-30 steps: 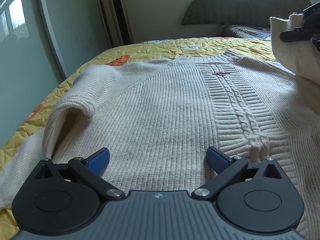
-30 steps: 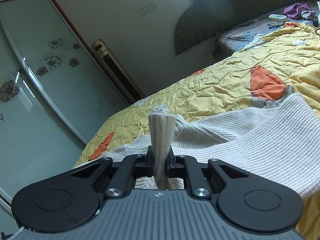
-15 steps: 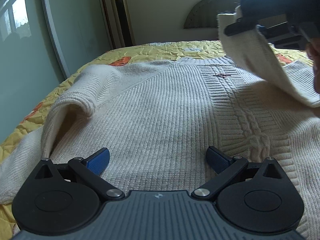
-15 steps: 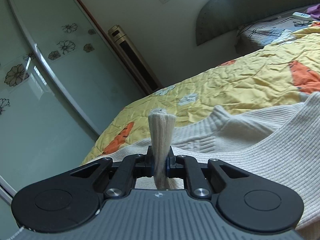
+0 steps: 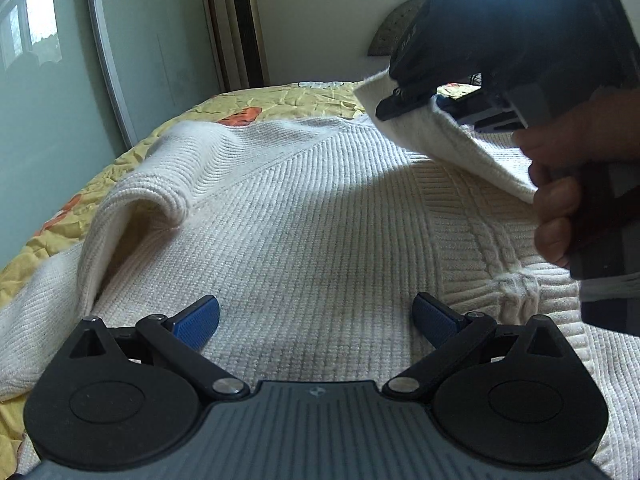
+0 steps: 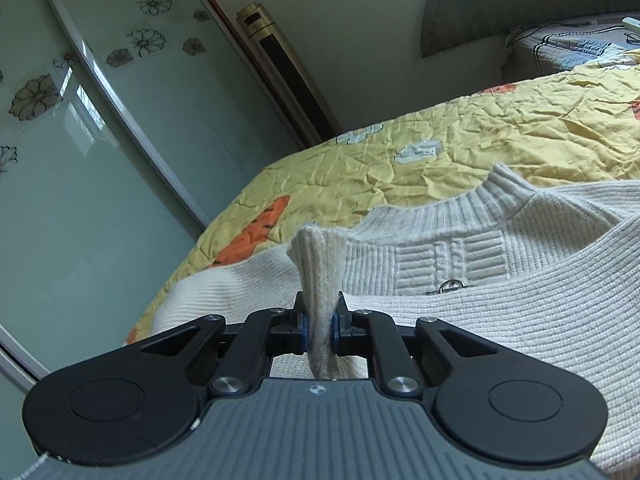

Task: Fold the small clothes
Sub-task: 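Lift the sleeve with the right gripper and carry it across the sweater body, then lower the sleeve onto the sweater body and open the right gripper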

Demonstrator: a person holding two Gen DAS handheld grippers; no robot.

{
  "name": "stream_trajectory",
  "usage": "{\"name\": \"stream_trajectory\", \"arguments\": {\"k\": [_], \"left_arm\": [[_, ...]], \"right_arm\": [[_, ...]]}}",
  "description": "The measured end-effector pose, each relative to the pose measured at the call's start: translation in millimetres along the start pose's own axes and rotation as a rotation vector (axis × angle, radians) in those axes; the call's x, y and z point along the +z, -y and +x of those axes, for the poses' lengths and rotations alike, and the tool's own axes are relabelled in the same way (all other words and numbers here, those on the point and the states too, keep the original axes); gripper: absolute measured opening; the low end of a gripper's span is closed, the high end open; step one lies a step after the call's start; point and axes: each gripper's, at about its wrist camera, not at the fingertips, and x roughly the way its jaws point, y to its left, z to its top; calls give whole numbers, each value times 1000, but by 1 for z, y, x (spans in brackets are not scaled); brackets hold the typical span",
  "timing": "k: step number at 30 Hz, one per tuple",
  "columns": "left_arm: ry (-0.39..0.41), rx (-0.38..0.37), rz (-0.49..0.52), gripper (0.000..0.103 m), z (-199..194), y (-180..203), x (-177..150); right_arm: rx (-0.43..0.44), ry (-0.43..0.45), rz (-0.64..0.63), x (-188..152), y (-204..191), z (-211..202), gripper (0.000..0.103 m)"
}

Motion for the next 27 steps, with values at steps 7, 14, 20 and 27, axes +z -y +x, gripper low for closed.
{"name": "stream_trajectory", "arguments": {"k": [7, 14, 20, 27], "left_arm": [[0, 0, 0, 103, 0, 0, 0], [0, 0, 0, 103, 0, 0, 0], [0, 0, 0, 103, -1, 0, 0], [0, 0, 0, 103, -1, 0, 0]], "right_arm": [[25, -151, -20, -11, 5, 28, 24], [115, -161, -64, -15, -8, 13, 56], [159, -202, -21, -18, -2, 6, 67], [157, -214, -2, -24, 5, -1, 69]]}}
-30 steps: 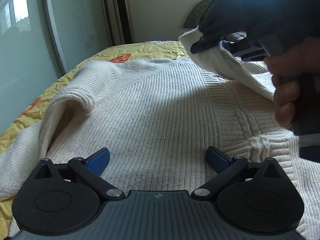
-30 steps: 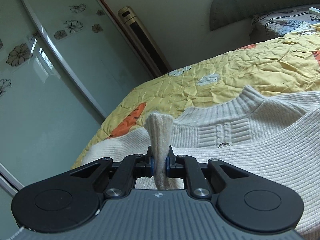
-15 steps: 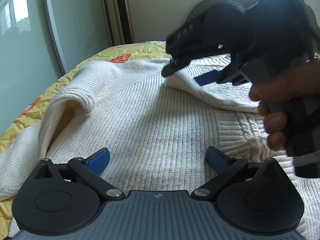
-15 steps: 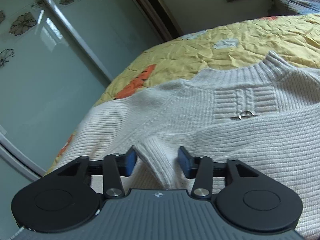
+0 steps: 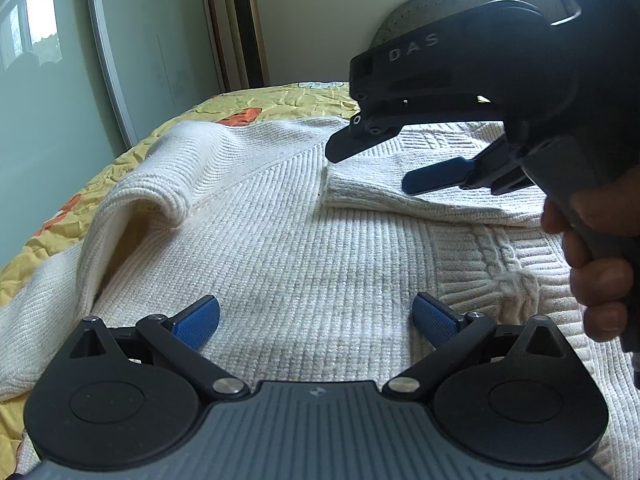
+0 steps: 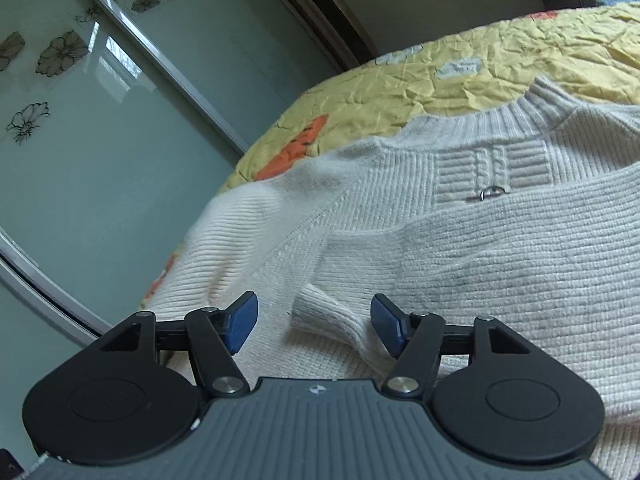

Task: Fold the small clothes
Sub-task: 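Lower the sleeve onto the sweater body and open the right gripper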

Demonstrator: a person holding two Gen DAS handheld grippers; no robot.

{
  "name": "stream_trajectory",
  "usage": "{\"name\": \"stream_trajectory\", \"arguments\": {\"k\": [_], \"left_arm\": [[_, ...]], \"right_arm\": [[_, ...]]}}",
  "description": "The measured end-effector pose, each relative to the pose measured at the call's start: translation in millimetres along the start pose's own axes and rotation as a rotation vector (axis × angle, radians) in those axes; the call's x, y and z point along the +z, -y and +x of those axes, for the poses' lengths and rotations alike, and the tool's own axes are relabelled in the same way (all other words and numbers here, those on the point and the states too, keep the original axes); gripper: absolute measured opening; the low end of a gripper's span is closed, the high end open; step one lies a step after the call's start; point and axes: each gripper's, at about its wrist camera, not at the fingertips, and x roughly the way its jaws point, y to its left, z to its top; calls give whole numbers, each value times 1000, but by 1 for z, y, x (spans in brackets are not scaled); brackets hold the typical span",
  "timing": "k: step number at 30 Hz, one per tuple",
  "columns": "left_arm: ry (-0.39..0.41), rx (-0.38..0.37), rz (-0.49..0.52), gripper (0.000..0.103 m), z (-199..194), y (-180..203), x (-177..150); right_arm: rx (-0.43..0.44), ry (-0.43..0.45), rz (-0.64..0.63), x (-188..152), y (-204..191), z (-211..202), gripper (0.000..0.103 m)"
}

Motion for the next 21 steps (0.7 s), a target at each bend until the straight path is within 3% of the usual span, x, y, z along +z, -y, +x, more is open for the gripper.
{"name": "stream_trajectory", "arguments": {"k": [8, 21], "left_arm": [[0, 0, 0, 103, 0, 0, 0], [0, 15, 9, 103, -1, -2, 1]], "right_arm": [[-6, 1, 20, -8, 8, -13, 71], [-97, 64, -89, -41, 3, -59, 76]]}}
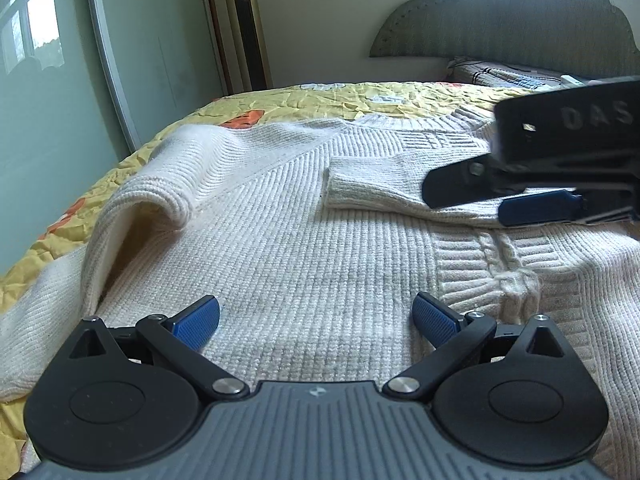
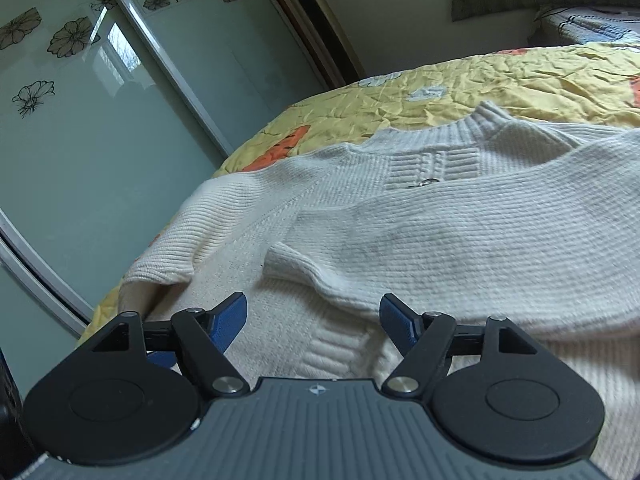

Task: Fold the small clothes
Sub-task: 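Lower the sleeve onto the sweater body and open the right gripper, then move the left gripper to the other sleeve cuff and close on it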

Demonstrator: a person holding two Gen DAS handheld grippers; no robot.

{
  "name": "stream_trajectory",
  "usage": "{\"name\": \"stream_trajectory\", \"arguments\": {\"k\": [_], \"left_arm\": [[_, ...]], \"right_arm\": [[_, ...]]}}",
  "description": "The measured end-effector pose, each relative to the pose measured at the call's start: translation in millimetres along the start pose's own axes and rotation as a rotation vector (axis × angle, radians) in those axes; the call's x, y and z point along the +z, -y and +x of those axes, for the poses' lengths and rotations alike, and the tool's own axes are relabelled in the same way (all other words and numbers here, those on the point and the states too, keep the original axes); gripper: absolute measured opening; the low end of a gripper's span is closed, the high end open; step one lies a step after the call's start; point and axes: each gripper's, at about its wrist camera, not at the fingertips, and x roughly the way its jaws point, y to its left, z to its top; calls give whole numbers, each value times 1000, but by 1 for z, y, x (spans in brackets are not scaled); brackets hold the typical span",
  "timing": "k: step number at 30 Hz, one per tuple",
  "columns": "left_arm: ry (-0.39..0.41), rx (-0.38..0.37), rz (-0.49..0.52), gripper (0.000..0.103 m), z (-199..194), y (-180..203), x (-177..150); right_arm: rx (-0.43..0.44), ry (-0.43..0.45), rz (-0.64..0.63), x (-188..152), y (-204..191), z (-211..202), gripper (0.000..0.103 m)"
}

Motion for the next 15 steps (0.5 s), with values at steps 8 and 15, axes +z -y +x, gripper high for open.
{"name": "stream_trajectory", "arguments": {"k": [8, 15], "left_arm": [[-46, 86, -140, 103, -41, -44, -11], [-35, 261, -400, 103, -70, -132, -19]], "right_arm": [[-103, 13, -127, -28, 5, -10, 92], [-92, 26, -184, -37, 1, -7, 101]]}}
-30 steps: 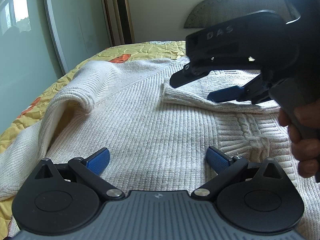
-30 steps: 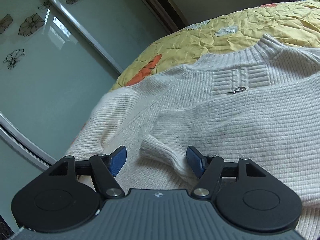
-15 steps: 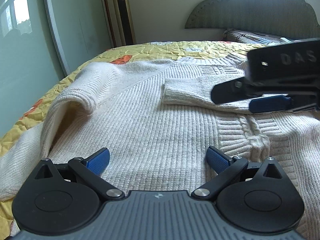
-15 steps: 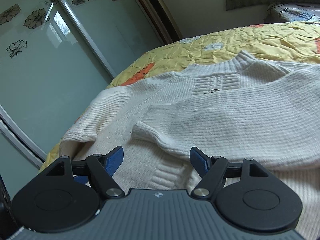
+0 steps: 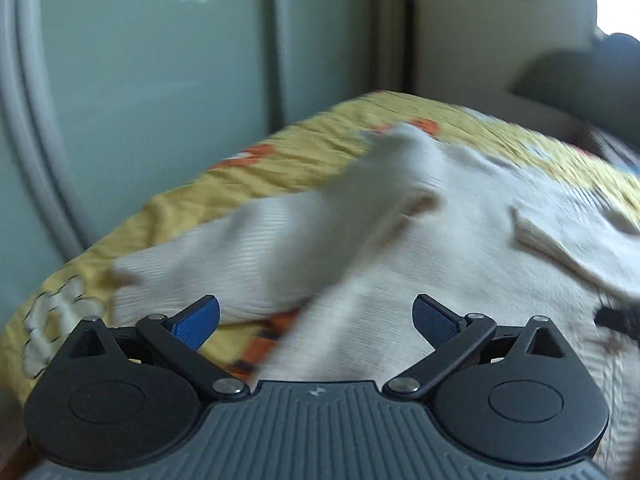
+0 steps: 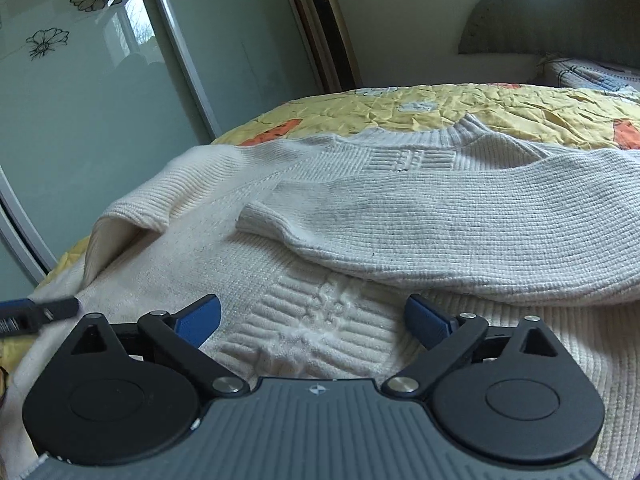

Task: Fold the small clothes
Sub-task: 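Move the left gripper to the other sleeve cuff and close on it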

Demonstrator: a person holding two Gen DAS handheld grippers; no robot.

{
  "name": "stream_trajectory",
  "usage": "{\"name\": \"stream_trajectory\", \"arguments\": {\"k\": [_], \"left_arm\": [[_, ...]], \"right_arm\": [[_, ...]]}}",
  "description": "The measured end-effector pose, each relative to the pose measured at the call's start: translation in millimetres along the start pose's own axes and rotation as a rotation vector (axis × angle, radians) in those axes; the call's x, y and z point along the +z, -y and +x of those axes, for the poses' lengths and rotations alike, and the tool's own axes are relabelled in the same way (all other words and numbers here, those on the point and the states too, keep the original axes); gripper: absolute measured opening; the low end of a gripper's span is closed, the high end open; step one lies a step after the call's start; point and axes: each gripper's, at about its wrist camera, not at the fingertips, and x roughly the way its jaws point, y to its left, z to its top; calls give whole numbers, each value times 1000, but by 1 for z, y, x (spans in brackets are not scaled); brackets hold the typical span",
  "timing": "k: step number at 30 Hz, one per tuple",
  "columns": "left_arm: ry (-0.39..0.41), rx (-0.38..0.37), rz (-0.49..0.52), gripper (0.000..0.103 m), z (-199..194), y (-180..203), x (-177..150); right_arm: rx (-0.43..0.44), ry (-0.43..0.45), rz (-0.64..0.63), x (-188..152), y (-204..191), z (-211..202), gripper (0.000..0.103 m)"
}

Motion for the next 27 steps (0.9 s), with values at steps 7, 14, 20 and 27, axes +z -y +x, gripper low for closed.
{"name": "stream_trajectory", "arguments": {"k": [7, 14, 20, 27], "left_arm": [[-82, -88, -379, 103, 13, -92, 9], [-189, -237, -629, 103, 38, -141, 0], [-196, -359, -770, 103, 50, -165, -7], [-166, -448, -848, 103, 53, -194, -9]], "right_arm": [[7, 29, -142, 0, -35, -10, 100], [127, 156, -665, -7, -161, -8, 92], [211, 140, -1030, -32, -248, 21, 76], [281, 71, -1218, -59, -306, 52, 63]]}}
